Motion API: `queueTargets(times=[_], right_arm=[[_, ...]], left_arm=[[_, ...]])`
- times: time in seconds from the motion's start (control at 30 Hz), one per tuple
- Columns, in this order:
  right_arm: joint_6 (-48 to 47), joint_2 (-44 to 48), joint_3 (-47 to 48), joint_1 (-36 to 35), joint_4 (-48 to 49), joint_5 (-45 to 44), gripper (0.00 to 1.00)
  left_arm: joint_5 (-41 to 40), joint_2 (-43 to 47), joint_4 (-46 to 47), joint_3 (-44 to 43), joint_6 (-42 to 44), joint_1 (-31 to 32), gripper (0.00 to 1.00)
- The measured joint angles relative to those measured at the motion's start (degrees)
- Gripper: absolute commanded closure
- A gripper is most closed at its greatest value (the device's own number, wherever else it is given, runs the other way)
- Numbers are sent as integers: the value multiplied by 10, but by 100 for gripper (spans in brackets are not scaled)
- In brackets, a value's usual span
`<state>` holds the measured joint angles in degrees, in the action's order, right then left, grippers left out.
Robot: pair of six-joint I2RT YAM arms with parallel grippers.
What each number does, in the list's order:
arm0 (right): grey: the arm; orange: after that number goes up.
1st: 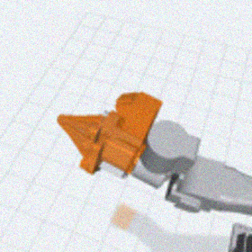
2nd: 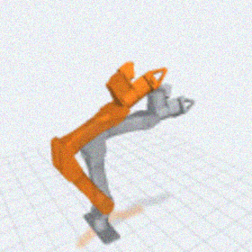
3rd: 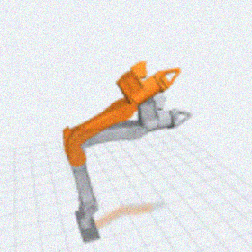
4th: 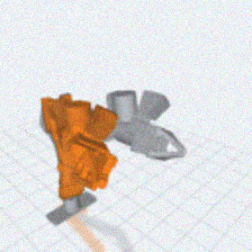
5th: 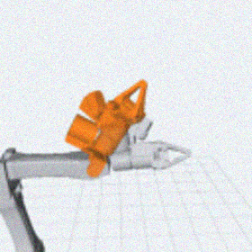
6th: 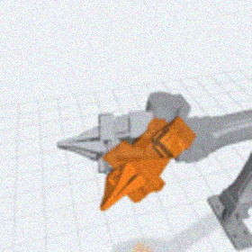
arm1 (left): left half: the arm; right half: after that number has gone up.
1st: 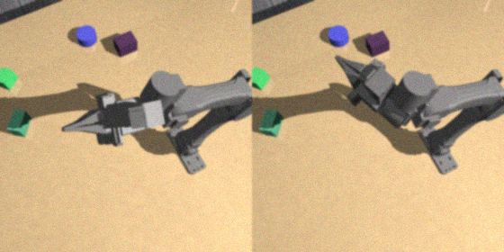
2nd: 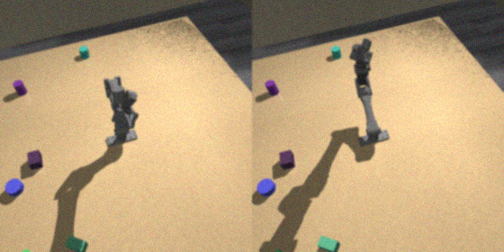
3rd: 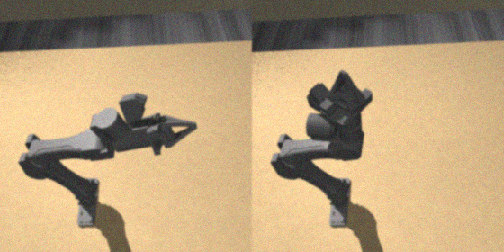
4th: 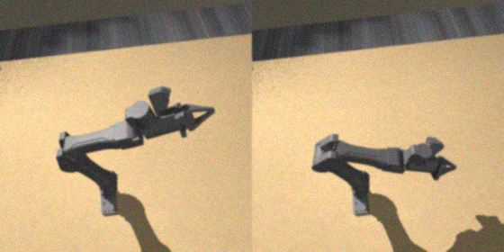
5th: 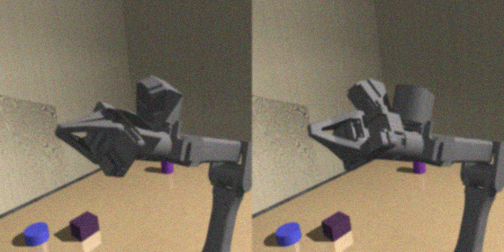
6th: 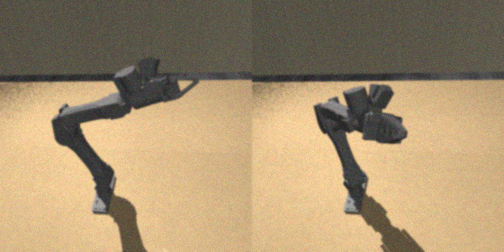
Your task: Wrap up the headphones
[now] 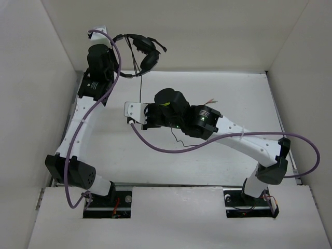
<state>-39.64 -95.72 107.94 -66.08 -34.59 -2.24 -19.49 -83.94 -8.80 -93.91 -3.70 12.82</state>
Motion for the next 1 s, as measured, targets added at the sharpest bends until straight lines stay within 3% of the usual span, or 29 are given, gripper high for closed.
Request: queueTargets(times=[0.57, 1.0], right_arm=[[8, -28, -20, 0, 3, 27, 100], [-23, -20, 15, 16, 1, 3, 100]], left_arm=[[0, 0, -17, -21, -37, 2, 100], [-2, 2, 4, 93, -8, 3, 100]])
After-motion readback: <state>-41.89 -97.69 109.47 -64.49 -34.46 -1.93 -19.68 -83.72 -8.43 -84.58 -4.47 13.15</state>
